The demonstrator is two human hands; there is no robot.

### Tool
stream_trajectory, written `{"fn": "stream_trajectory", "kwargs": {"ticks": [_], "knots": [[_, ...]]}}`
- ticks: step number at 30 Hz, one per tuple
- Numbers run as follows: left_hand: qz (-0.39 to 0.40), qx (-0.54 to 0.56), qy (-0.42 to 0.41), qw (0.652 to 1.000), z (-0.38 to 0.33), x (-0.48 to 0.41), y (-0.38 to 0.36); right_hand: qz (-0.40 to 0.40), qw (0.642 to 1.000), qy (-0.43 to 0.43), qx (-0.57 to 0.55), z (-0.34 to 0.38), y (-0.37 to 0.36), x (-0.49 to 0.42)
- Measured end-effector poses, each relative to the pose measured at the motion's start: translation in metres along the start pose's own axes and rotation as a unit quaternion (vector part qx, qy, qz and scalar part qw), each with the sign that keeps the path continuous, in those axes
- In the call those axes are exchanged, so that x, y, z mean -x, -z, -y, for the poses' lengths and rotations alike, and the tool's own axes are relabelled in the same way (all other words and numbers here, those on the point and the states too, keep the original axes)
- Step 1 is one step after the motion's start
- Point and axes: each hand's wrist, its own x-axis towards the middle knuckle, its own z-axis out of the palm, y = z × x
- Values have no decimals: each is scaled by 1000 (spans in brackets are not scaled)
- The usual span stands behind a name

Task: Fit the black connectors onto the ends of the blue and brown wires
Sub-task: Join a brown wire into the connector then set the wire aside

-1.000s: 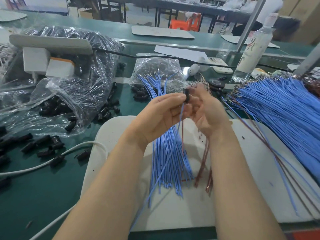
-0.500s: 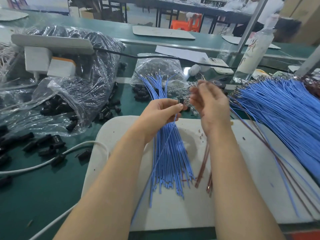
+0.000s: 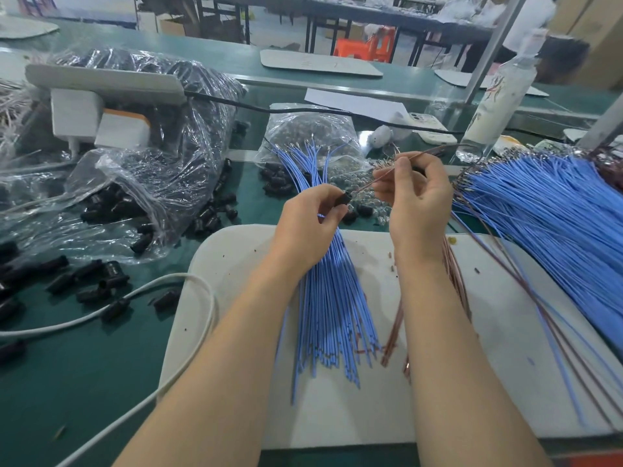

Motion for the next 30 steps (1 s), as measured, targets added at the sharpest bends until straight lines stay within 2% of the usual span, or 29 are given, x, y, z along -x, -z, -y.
{"fn": "stream_trajectory", "kwargs": {"ticks": [12,20,30], "knots": [[0,-117,-42,992,-2,3,-1,27,974,133,183,-3,-2,6],[-1,-142,-40,989,-2,3,-1,20,962,167,217,0,-3,7],[3,-148,-53,988,-2,4,-2,-3,965,152,215,-1,-2,5]]}}
